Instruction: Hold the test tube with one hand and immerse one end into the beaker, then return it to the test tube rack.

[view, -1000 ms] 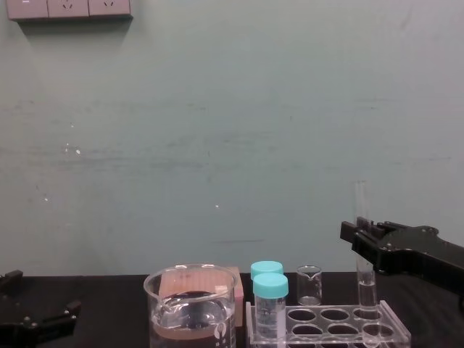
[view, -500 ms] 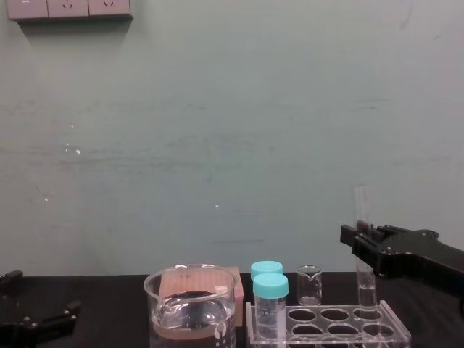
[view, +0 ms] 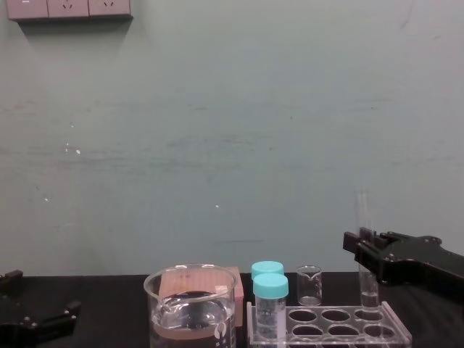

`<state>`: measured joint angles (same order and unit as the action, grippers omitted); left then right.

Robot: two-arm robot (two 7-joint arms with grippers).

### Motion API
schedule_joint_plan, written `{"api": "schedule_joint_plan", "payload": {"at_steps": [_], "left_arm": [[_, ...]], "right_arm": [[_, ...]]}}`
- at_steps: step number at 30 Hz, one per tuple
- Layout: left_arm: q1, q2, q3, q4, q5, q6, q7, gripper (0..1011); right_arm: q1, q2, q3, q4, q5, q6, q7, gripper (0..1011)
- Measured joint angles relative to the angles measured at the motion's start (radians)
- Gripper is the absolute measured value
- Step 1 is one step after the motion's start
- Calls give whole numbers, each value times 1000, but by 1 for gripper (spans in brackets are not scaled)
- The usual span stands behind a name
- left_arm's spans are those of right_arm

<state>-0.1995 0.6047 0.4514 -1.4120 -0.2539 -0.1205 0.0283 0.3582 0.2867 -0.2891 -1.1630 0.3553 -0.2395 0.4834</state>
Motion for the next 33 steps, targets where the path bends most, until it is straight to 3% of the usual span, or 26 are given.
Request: {"api": "schedule_joint_plan", "payload": {"at_steps": [25, 32, 33], "left_arm": [[0, 0, 0, 0, 0, 0, 0, 1000], [0, 0, 0, 0, 0, 0, 0, 1000], [0, 0, 0, 0, 0, 0, 0, 1000]], "right_arm": [[0, 1, -1, 0, -7, 4, -5, 229], [0, 1, -1, 0, -6, 3, -5, 400], [0, 1, -1, 0, -6, 3, -5, 469]]}}
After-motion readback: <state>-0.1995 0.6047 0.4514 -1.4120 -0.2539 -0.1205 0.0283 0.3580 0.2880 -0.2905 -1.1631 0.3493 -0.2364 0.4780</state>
